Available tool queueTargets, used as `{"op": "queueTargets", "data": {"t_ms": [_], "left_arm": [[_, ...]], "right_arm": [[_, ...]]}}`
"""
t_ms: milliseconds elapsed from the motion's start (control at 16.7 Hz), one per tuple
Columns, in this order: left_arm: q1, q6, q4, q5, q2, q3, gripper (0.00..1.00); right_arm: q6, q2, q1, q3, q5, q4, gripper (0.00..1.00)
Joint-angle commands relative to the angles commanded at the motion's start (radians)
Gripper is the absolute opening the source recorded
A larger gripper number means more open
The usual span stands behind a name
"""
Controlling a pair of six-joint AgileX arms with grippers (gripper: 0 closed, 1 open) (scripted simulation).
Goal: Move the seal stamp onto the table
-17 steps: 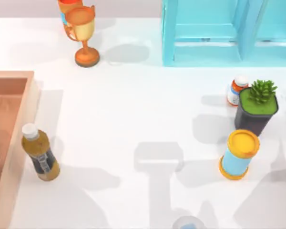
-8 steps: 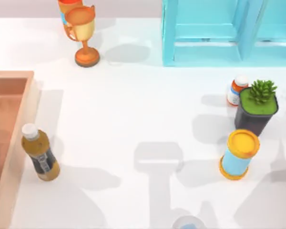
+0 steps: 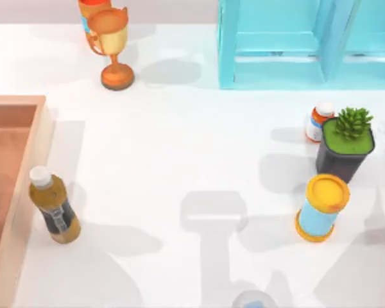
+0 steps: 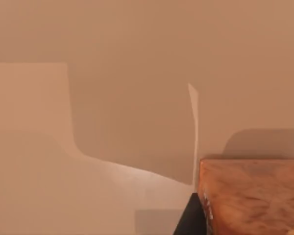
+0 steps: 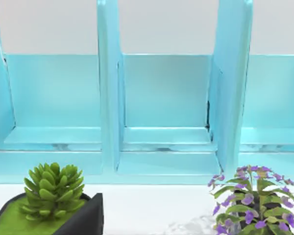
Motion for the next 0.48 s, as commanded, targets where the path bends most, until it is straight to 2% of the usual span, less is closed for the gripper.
{"op": "queueTargets", "data": {"t_ms": [480], "left_arm": [[0.000,0.000,0.000,0.000,0.000,0.000,0.00]], "right_arm": [[0.000,0.000,0.000,0.000,0.000,0.000,1.00]]}}
